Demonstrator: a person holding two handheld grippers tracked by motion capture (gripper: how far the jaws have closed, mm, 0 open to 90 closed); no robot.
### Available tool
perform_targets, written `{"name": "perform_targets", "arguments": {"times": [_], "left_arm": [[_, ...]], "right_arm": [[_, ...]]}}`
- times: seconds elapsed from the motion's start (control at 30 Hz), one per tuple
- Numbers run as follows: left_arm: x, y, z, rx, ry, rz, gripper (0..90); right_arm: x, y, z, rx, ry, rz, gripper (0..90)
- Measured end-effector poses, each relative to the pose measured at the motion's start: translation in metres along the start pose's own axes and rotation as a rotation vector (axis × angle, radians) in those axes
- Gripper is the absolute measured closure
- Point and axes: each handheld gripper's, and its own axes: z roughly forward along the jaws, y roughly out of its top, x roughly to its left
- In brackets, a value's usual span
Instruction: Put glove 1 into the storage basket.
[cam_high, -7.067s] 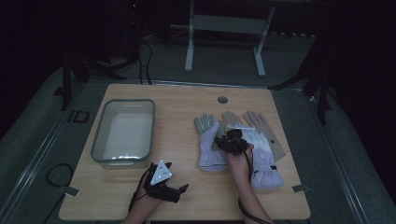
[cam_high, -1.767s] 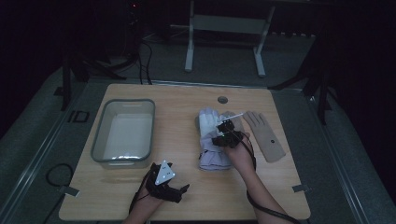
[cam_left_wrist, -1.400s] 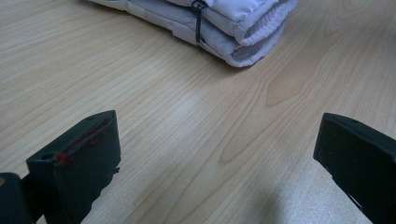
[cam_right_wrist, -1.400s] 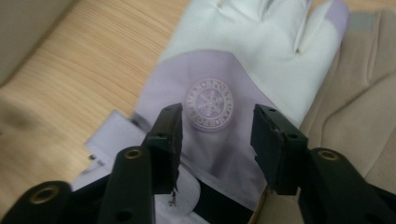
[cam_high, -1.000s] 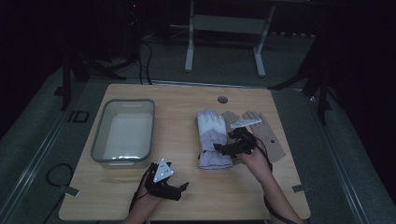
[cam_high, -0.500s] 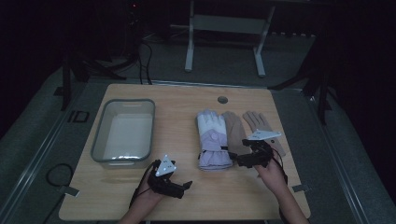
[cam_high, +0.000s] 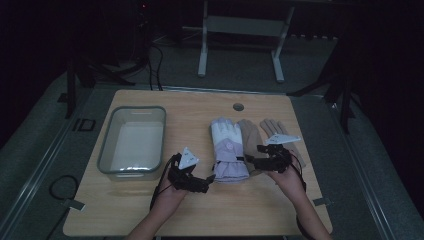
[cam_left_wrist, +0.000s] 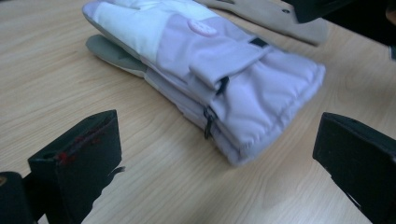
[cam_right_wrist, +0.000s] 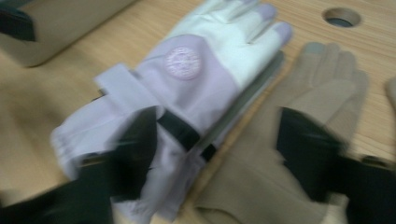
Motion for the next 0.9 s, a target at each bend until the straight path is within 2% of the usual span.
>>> {"name": "perform_targets", "arguments": {"times": [0.07,0.1,0.13,0.2,0.23,0.27,0.37,0.43,0.5,0.6,0.73,0.77,0.9], "left_arm": [[0.000,0.005,0.003,-0.002,0.001,0.001,1.2],[-0.001,0.013,0.009,0.008,0.014,0.009,1.2],[-0.003,0.017,0.013,0.018,0.024,0.015,1.5],[-0.005,0.023,0.022,0.034,0.050,0.033,7.9],[-0.006,0.025,0.026,0.032,0.040,0.014,10.9],[-0.005,0.026,0.030,0.039,0.007,-0.004,14.2],[-0.004,0.029,0.042,0.076,-0.010,-0.039,15.8],[-0.004,0.027,0.049,0.090,0.002,-0.073,20.5],[-0.002,0.024,0.056,0.128,-0.002,-0.114,21.0],[-0.003,0.016,0.064,0.180,-0.008,-0.131,21.8],[0.001,0.006,0.067,0.204,-0.025,-0.168,22.0],[0.003,0.004,0.066,0.207,-0.020,-0.171,22.0],[0.008,-0.003,0.063,0.228,-0.029,-0.189,22.9]], "right_arm": [[-0.001,0.003,0.002,-0.009,0.010,0.012,51.1],[-0.002,0.005,0.004,-0.015,0.008,0.015,61.0],[-0.002,0.010,0.010,-0.006,0.011,0.016,64.3],[-0.002,0.014,0.019,0.021,0.003,0.032,65.2],[-0.003,0.014,0.023,0.026,0.005,0.041,64.1],[-0.003,0.014,0.027,0.032,0.004,0.059,62.6],[-0.007,0.012,0.034,0.031,0.031,0.122,57.3],[-0.010,0.012,0.038,0.034,0.040,0.149,57.7],[-0.012,0.010,0.044,0.041,0.050,0.170,58.0],[-0.013,0.004,0.056,0.100,0.063,0.201,58.9],[-0.014,-0.005,0.071,0.163,0.083,0.246,57.5],[-0.014,-0.006,0.073,0.172,0.087,0.264,56.9],[-0.010,-0.006,0.081,0.199,0.096,0.285,52.8]]}}
